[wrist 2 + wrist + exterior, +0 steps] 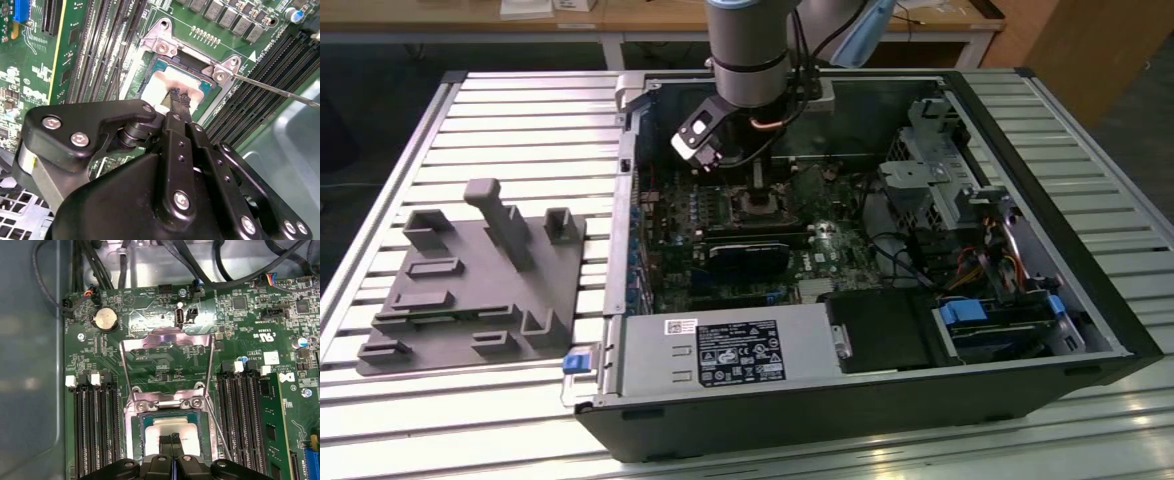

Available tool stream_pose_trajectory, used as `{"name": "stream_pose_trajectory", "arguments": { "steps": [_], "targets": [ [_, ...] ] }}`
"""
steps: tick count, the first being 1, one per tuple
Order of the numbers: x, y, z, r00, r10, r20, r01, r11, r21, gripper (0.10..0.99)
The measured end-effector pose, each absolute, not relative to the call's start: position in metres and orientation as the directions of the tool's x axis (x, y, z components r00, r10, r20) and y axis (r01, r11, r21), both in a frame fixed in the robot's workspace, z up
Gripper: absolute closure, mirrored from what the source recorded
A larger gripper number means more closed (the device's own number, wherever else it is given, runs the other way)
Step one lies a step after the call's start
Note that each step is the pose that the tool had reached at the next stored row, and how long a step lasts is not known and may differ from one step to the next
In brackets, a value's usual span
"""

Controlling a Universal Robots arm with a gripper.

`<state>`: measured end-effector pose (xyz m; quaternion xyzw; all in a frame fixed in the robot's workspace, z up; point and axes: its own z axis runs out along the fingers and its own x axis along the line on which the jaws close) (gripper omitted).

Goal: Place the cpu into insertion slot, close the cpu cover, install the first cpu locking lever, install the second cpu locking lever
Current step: 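Place the cpu into insertion slot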

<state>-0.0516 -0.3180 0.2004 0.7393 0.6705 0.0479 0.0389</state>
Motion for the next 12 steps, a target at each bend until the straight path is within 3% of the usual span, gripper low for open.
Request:
{"name": "stream_pose_trajectory", "arguments": {
  "steps": [12],
  "targets": [
    [-0.0516, -0.3180, 0.1981, 0.108, 0.994, 0.019, 0.986, -0.109, 0.122, 0.980]
  ]
}}
